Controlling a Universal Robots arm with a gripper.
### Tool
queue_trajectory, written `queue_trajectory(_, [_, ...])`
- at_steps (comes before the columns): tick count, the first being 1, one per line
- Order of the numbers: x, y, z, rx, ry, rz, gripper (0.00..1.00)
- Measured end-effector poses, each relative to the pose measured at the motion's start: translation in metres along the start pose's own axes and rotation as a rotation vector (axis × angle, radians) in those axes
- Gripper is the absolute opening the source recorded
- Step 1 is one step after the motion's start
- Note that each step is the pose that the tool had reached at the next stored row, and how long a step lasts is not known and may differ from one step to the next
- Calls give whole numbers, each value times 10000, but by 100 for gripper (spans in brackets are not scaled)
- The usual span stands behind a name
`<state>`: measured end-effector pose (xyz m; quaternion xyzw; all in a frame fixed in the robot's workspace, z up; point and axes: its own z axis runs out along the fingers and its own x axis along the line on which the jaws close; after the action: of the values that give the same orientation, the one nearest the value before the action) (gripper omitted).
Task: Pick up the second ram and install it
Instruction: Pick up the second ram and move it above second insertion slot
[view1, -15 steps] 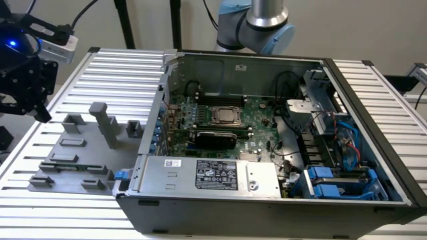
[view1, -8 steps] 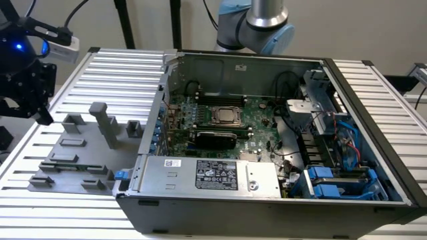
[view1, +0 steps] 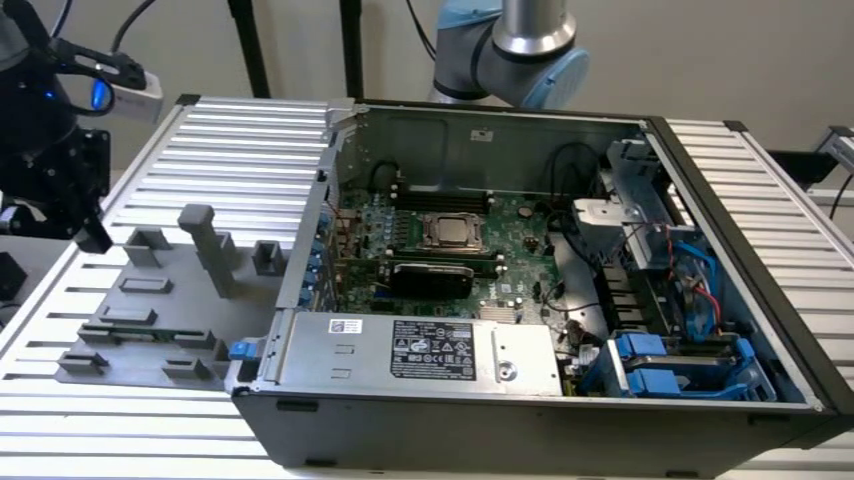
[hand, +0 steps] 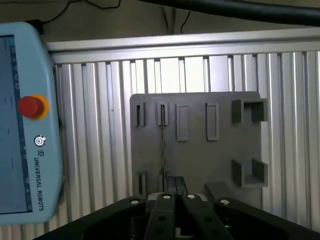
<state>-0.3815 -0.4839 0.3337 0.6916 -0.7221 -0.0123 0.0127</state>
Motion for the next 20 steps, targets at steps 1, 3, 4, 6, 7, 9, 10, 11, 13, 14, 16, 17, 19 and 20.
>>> queue_trajectory(1, [0, 0, 1, 8, -80, -79, 11])
queue_trajectory(3, [0, 1, 2, 10, -127, -100, 11])
queue_trajectory(4, [0, 0, 3, 11, -128, -101, 11])
queue_trajectory(6, [0, 0, 3, 11, -128, -104, 12])
queue_trajectory(7, [1, 0, 4, 12, -129, -104, 17])
queue_trajectory(9, [3, 0, 14, 14, -130, -104, 24])
queue_trajectory(10, [5, -1, 27, 13, -129, -105, 29])
queue_trajectory(11, [7, -1, 45, 14, -129, -104, 29])
queue_trajectory(13, [14, 1, 81, 15, -128, -104, 42])
queue_trajectory(14, [18, 2, 99, 16, -129, -104, 42])
queue_trajectory(16, [28, 7, 135, 15, -128, -104, 42])
queue_trajectory(17, [32, 9, 154, 16, -129, -104, 42])
queue_trajectory(19, [41, 13, 189, 15, -128, -104, 42])
queue_trajectory(20, [45, 15, 209, 15, -128, -105, 42])
